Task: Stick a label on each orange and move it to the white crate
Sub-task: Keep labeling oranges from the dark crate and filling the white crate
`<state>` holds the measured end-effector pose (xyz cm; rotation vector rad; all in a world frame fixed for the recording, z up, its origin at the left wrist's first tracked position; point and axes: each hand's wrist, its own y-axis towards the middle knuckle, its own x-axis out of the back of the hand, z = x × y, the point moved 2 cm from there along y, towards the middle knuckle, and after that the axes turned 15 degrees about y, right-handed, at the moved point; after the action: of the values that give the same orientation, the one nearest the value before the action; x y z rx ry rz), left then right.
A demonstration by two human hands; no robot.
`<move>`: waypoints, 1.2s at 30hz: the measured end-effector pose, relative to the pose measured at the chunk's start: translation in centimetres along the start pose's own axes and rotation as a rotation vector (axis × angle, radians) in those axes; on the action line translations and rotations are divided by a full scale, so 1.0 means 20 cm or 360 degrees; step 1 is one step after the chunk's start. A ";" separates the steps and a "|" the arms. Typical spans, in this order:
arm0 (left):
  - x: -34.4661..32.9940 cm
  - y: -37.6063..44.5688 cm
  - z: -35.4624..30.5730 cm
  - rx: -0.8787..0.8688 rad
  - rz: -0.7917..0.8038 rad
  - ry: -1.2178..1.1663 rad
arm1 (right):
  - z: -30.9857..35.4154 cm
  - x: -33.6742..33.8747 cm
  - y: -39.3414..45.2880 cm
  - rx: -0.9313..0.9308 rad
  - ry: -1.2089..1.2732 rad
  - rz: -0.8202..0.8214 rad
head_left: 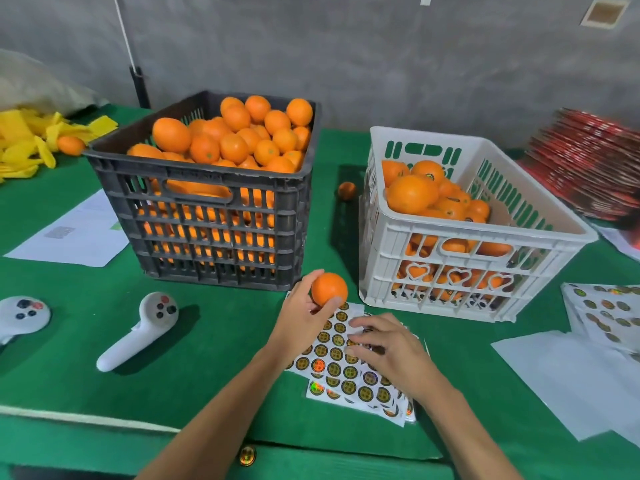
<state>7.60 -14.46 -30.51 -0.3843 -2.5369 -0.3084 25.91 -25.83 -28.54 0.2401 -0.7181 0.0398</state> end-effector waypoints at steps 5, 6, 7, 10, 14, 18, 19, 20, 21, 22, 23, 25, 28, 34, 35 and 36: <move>0.00 -0.01 0.01 -0.0011 -0.0009 0.0022 | 0.02 0.01 0.01 0.0091 -0.0090 0.0072; 0.00 -0.01 0.01 -0.0016 -0.0015 0.0037 | 0.01 0.01 0.00 0.0071 -0.0036 0.0077; 0.00 -0.01 0.01 -0.0021 -0.0018 0.0049 | 0.01 0.02 0.00 0.0050 0.0018 0.0087; 0.00 0.00 0.01 -0.0031 -0.0017 0.0075 | 0.01 0.03 0.01 0.0037 0.0043 0.0128; -0.01 -0.02 0.00 -0.0076 -0.0011 0.0106 | 0.02 0.01 0.01 0.0124 -0.0056 0.0159; 0.00 -0.04 -0.02 -0.0096 -0.0024 0.0140 | 0.02 0.01 0.03 0.0060 0.0161 0.0070; 0.00 -0.04 -0.02 -0.0092 -0.0022 0.0150 | 0.02 0.01 0.03 0.0011 0.0245 0.0042; 0.00 -0.05 -0.02 -0.0099 -0.0021 0.0157 | 0.02 0.01 0.02 -0.0026 0.0319 0.0017; 0.00 -0.05 -0.03 -0.0108 -0.0020 0.0157 | 0.03 0.00 0.02 -0.0053 0.0377 -0.0001; 0.01 -0.05 -0.03 -0.0114 -0.0021 0.0155 | 0.03 0.00 0.02 -0.0078 0.0428 -0.0011; 0.01 -0.05 -0.04 -0.0117 -0.0023 0.0152 | 0.03 0.01 0.03 -0.0104 0.0471 -0.0017; 0.01 -0.05 -0.04 -0.0101 -0.0018 0.0159 | 0.05 0.02 0.04 -0.0175 0.0557 -0.0008; 0.01 -0.05 -0.03 -0.0086 -0.0010 0.0148 | 0.07 0.03 0.05 -0.0333 0.0697 0.0014; 0.01 -0.05 -0.02 -0.0053 -0.0027 0.0060 | 0.17 0.05 0.15 -0.0467 0.0616 -0.0815; 0.02 -0.06 -0.03 -0.0049 -0.0049 0.0007 | 0.21 0.05 0.18 -0.0391 0.0525 -0.0925; 0.04 -0.06 -0.05 -0.0058 -0.0077 -0.0060 | 0.26 0.05 0.21 -0.0304 0.0426 -0.0996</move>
<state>7.11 -15.81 -29.40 -0.3456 -2.5835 -0.3692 22.85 -22.96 -23.27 0.2615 -0.3540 -0.5802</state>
